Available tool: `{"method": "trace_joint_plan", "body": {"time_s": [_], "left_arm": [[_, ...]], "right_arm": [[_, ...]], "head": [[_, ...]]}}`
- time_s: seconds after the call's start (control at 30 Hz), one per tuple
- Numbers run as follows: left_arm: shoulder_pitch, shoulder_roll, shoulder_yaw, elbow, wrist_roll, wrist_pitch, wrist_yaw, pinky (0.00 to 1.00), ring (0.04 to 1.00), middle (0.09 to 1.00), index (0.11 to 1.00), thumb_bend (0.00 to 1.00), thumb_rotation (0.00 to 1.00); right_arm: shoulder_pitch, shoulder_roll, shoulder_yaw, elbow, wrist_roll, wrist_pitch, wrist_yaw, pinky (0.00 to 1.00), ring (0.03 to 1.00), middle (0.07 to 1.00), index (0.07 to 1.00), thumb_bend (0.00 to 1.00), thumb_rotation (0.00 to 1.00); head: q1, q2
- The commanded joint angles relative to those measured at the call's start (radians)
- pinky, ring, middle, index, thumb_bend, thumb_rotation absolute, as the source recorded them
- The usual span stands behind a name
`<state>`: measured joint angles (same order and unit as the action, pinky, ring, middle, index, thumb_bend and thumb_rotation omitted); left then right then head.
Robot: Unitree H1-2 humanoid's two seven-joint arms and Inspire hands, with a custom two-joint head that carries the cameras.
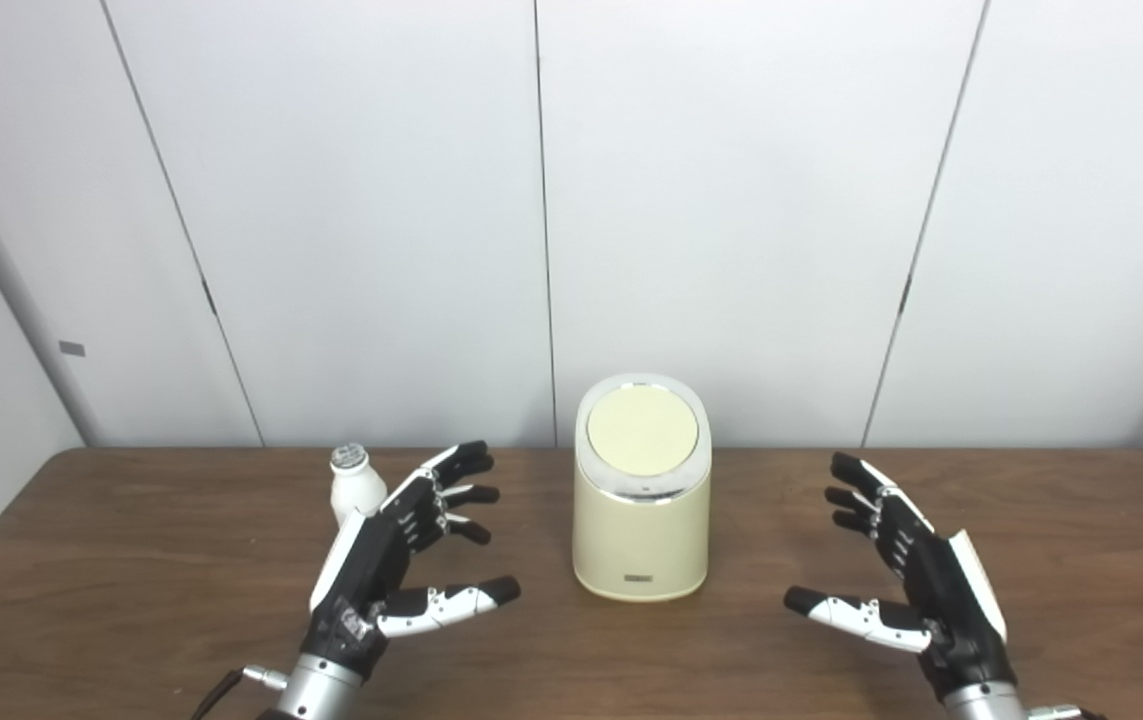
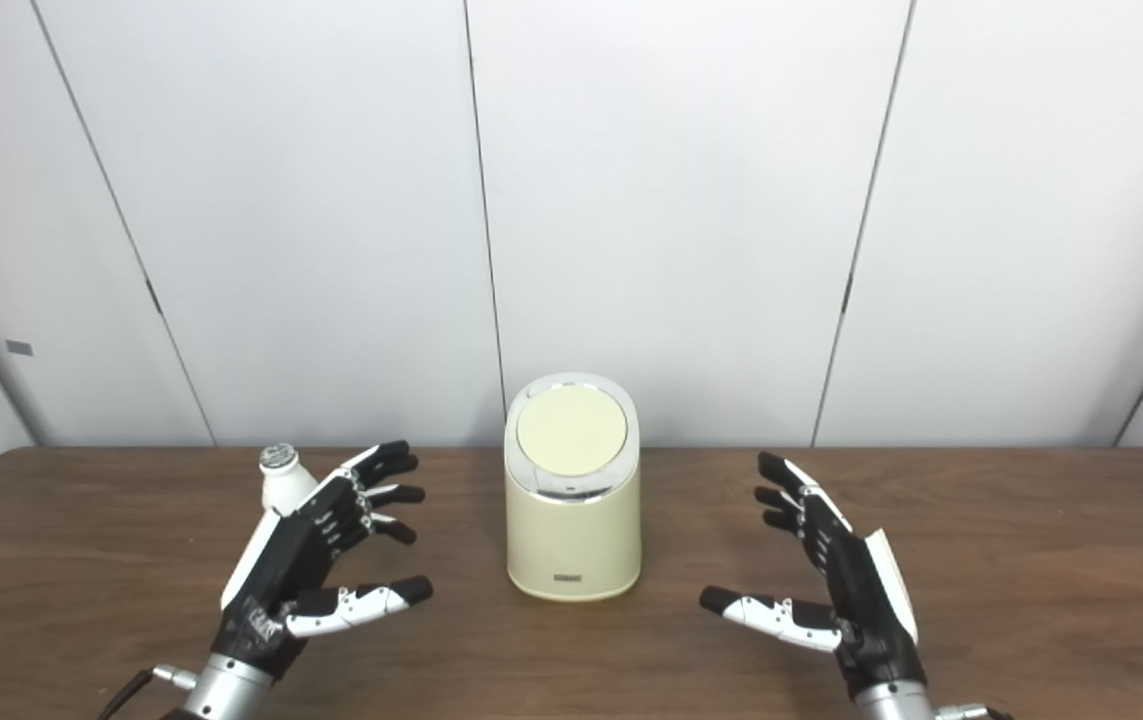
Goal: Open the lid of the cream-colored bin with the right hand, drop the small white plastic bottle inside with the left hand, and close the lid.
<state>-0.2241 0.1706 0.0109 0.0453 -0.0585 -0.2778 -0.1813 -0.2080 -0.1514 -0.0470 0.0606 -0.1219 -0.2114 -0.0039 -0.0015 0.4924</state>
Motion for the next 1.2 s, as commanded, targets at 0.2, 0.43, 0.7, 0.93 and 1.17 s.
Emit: {"method": "trace_joint_plan", "body": {"time_s": [0.2, 0.43, 0.7, 0.93, 1.17], "left_arm": [[-0.048, 0.002, -0.003, -0.010, 0.002, -0.008, 0.005, 0.60, 0.756, 0.840, 0.848, 0.78, 0.11], [-0.057, 0.000, -0.009, 0.006, 0.007, -0.019, 0.005, 0.60, 0.760, 0.840, 0.839, 0.77, 0.10], [-0.062, 0.005, -0.016, 0.022, 0.005, -0.021, -0.003, 0.58, 0.757, 0.837, 0.841, 0.77, 0.08], [-0.059, 0.012, -0.015, 0.027, 0.001, -0.023, -0.008, 0.60, 0.759, 0.838, 0.844, 0.77, 0.08], [-0.059, 0.008, -0.018, 0.031, 0.004, -0.024, -0.012, 0.60, 0.761, 0.841, 0.844, 0.75, 0.07]], "right_arm": [[-0.061, 0.023, 0.030, -0.099, -0.074, 0.085, -0.019, 0.74, 0.820, 0.874, 0.870, 0.80, 0.31], [-0.148, 0.024, 0.064, -0.144, -0.208, 0.245, -0.032, 0.67, 0.804, 0.861, 0.871, 0.81, 0.31], [-0.285, 0.016, 0.088, -0.153, -0.303, 0.465, -0.003, 0.66, 0.829, 0.878, 0.876, 0.83, 0.35], [-0.386, -0.001, 0.123, -0.136, -0.354, 0.574, 0.020, 0.66, 0.837, 0.893, 0.889, 0.83, 0.39], [-0.470, -0.019, 0.178, -0.110, -0.400, 0.649, 0.051, 0.60, 0.808, 0.887, 0.893, 0.83, 0.42]], "head": [[-0.012, -0.005], [-0.019, -0.013], [-0.026, -0.014], [-0.034, -0.014], [-0.032, -0.013]]}}
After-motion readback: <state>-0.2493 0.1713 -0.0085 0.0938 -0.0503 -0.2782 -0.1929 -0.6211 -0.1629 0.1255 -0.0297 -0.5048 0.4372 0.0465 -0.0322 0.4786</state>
